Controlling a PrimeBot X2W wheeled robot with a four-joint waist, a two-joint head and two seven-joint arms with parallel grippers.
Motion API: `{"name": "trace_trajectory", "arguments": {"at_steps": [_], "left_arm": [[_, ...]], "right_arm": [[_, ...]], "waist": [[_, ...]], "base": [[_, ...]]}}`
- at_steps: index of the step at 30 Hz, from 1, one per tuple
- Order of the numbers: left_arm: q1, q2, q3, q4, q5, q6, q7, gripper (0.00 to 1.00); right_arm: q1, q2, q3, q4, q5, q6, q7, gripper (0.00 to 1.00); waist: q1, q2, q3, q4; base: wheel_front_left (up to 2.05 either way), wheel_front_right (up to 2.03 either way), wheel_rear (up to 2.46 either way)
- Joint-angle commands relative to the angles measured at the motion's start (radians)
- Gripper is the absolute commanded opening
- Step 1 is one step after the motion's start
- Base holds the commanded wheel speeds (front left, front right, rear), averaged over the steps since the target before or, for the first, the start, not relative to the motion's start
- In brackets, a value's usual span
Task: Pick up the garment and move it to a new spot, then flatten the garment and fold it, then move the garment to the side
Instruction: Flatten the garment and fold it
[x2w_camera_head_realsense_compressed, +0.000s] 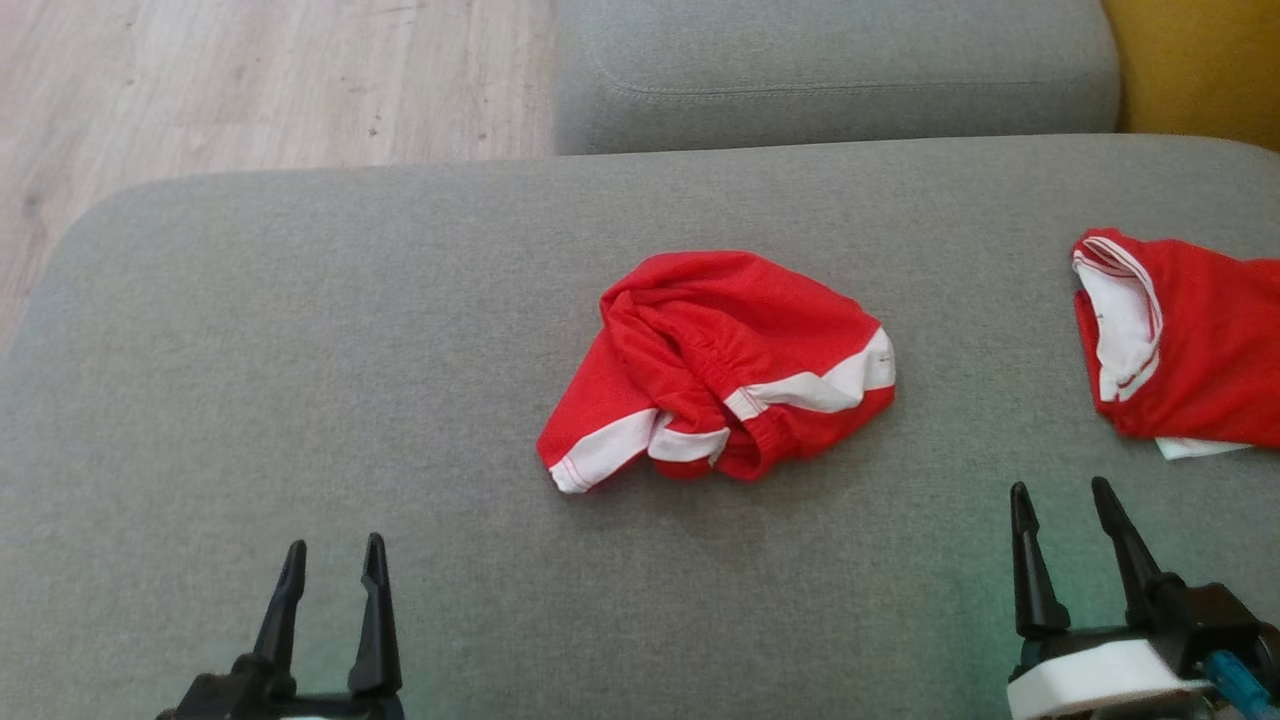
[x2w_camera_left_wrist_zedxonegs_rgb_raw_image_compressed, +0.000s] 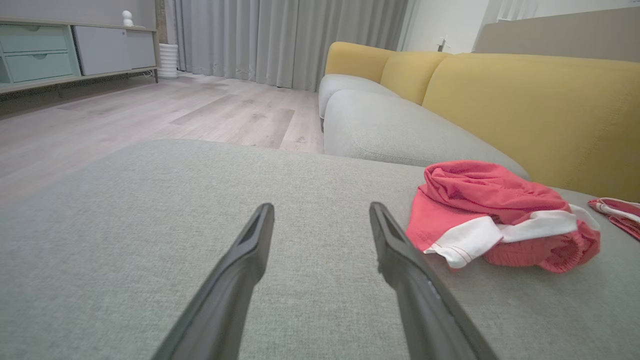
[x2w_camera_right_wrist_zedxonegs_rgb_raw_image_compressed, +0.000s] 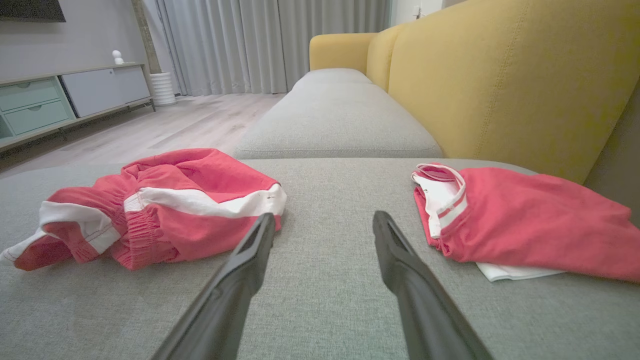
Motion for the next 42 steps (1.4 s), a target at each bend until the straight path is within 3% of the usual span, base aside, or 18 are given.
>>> {"name": "trace_trajectory", "arguments": {"at_steps": [1,6,11,14,20,24,27,42], "left_arm": [[-0.039,-0.004,0.033,-0.030,0.016,-0.005,-0.009,1.00],[-0.095,-0.006,-0.023,-0.077,0.019,-0.015,-0.009,1.00],[-0.222,-0.007,-0.178,-0.124,-0.042,-0.009,-0.009,1.00],[-0.308,-0.007,-0.282,-0.112,-0.163,0.018,0.013,1.00],[-0.436,-0.007,-0.449,-0.008,-0.377,0.118,0.124,1.00],[-0.456,-0.007,-0.489,0.063,-0.536,0.219,0.159,1.00],[-0.468,-0.007,-0.511,0.110,-0.595,0.263,0.173,1.00],[-0.549,-0.007,-0.582,0.248,-0.689,0.282,0.177,1.00]], "right_arm": [[-0.035,-0.006,0.027,-0.025,0.005,0.007,-0.009,1.00],[-0.059,-0.006,0.040,-0.037,0.004,0.007,-0.009,1.00],[-0.094,-0.006,0.072,-0.056,0.013,0.007,-0.009,1.00],[-0.113,-0.006,0.089,-0.068,0.027,0.007,-0.009,1.00],[-0.135,-0.006,0.124,-0.071,0.060,0.007,-0.009,1.00],[-0.136,-0.006,0.132,-0.072,0.068,0.007,-0.009,1.00],[-0.136,-0.006,0.131,-0.074,0.070,0.007,-0.009,1.00],[-0.158,-0.006,0.144,-0.067,0.074,0.007,-0.009,1.00]], "waist": [[-0.0001,0.0000,0.002,-0.006],[-0.0001,0.0000,0.017,-0.040],[-0.0001,0.0000,0.047,-0.105],[-0.0001,0.0000,0.068,-0.151],[-0.0001,0.0000,0.104,-0.243],[-0.0001,0.0000,0.116,-0.279],[-0.0001,0.0000,0.122,-0.288],[-0.0001,0.0000,0.143,-0.313]], "base": [[0.00,0.00,0.00],[0.00,0.00,0.00],[0.00,0.00,0.00],[0.00,0.00,0.00],[0.00,0.00,0.00],[0.00,0.00,0.00],[0.00,0.00,0.00],[0.00,0.00,0.00]]}}
